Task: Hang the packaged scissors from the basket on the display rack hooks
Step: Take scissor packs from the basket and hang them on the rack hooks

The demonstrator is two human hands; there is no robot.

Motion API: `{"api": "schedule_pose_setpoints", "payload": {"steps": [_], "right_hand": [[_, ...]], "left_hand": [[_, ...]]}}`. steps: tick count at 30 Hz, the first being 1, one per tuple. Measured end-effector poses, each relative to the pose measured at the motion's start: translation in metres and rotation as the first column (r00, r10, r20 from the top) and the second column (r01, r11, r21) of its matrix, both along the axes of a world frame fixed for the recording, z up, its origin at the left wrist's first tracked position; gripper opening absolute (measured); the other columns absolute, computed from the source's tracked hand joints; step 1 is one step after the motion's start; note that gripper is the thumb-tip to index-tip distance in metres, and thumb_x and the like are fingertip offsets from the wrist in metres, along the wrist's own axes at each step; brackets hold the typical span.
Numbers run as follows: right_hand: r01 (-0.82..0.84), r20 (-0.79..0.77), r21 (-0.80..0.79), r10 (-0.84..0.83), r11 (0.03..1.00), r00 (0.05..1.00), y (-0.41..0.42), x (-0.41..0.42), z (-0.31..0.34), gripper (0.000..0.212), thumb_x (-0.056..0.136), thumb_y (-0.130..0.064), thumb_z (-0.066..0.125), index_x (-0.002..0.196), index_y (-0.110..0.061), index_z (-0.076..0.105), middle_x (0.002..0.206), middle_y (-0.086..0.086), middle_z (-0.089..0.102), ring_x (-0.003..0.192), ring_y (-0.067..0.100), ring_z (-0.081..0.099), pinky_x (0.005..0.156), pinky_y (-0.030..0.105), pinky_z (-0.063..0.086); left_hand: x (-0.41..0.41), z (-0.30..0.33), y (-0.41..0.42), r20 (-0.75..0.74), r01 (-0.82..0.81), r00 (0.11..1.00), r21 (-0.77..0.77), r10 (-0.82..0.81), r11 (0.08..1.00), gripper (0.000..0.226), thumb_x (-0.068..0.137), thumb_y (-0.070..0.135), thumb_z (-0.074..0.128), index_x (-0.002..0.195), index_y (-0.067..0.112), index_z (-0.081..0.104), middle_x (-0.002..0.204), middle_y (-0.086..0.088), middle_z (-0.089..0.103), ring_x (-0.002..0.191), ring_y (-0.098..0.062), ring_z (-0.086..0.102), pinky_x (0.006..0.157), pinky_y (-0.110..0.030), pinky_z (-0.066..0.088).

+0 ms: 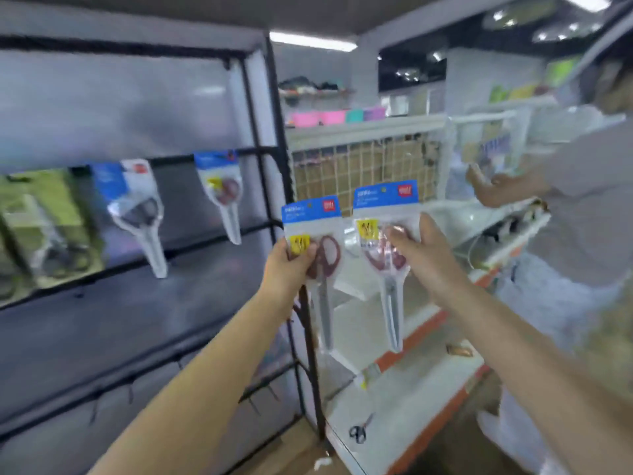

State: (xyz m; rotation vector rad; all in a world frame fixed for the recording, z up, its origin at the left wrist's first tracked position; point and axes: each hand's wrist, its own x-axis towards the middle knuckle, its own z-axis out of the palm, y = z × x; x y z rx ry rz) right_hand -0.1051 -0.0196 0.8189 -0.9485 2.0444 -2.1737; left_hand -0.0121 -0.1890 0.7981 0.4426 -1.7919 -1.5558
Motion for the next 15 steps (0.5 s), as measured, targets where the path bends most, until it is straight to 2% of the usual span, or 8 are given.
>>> {"api": "schedule_pose_setpoints", "payload": {"steps": [3, 5, 7, 9, 12, 15], "right_hand": [[-0.085, -0.044, -0.025, 0.084, 0.996, 0.996, -0.016, 0.031, 0.029, 0.013, 0.089, -0.009, 0.060, 0.097, -0.017, 0.055, 0.083, -0.004, 0.062, 0.061, 0.005, 0.054, 0.049, 0.012, 0.043], [-0.141, -0.016, -0.023, 0.140, 0.990, 0.990, -0.028, 0.047, 0.023, 0.012, 0.090, -0.011, 0.059, 0.094, -0.022, 0.055, 0.082, -0.005, 0.063, 0.064, 0.008, 0.056, 0.052, 0.012, 0.045], [-0.198, 0.039, 0.016, 0.197, 0.980, 0.980, -0.042, 0.060, 0.007, 0.009, 0.091, -0.014, 0.059, 0.100, -0.015, 0.057, 0.088, 0.004, 0.067, 0.074, 0.020, 0.061, 0.057, 0.016, 0.048], [-0.238, 0.101, 0.056, 0.232, 0.970, 0.967, -0.055, 0.068, -0.015, 0.016, 0.091, -0.016, 0.058, 0.106, -0.009, 0.058, 0.097, 0.015, 0.068, 0.082, 0.030, 0.062, 0.057, 0.016, 0.049], [-0.281, 0.187, 0.064, 0.265, 0.958, 0.946, -0.077, 0.071, -0.047, 0.021, 0.091, -0.016, 0.059, 0.110, -0.008, 0.058, 0.095, 0.011, 0.069, 0.077, 0.021, 0.063, 0.055, 0.012, 0.048], [-0.288, 0.238, 0.077, 0.263, 0.954, 0.935, -0.100, 0.061, -0.064, 0.019, 0.090, -0.014, 0.060, 0.108, -0.008, 0.059, 0.088, 0.002, 0.069, 0.068, 0.006, 0.065, 0.055, 0.014, 0.045]], "left_hand": [[0.040, 0.027, -0.008, -0.059, -0.031, 0.998, 0.079, 0.036, 0.996, 0.005, 0.094, 0.010, 0.055, 0.091, 0.015, 0.053, 0.082, -0.005, 0.064, 0.071, -0.018, 0.061, 0.070, -0.033, 0.052], [0.060, 0.020, -0.014, -0.058, -0.061, 0.996, 0.119, 0.069, 0.991, 0.002, 0.094, 0.013, 0.055, 0.095, 0.012, 0.053, 0.085, -0.005, 0.065, 0.076, -0.020, 0.062, 0.070, -0.033, 0.052], [0.075, 0.004, -0.021, -0.020, -0.107, 0.994, 0.144, 0.111, 0.984, 0.007, 0.093, 0.015, 0.056, 0.097, 0.010, 0.055, 0.091, -0.009, 0.066, 0.080, -0.023, 0.064, 0.072, -0.037, 0.055], [0.085, -0.016, -0.027, 0.008, -0.136, 0.991, 0.176, 0.137, 0.975, 0.005, 0.093, 0.015, 0.056, 0.097, 0.011, 0.056, 0.092, -0.010, 0.067, 0.082, -0.025, 0.064, 0.076, -0.043, 0.055], [0.091, -0.046, -0.044, 0.036, -0.180, 0.984, 0.214, 0.177, 0.960, 0.002, 0.092, 0.013, 0.057, 0.092, 0.013, 0.055, 0.087, -0.008, 0.063, 0.073, -0.019, 0.060, 0.064, -0.031, 0.052], [0.086, -0.066, -0.071, 0.067, -0.207, 0.978, 0.255, 0.196, 0.944, 0.003, 0.092, 0.012, 0.057, 0.091, 0.014, 0.056, 0.088, -0.008, 0.063, 0.074, -0.017, 0.059, 0.064, -0.028, 0.048]]}}
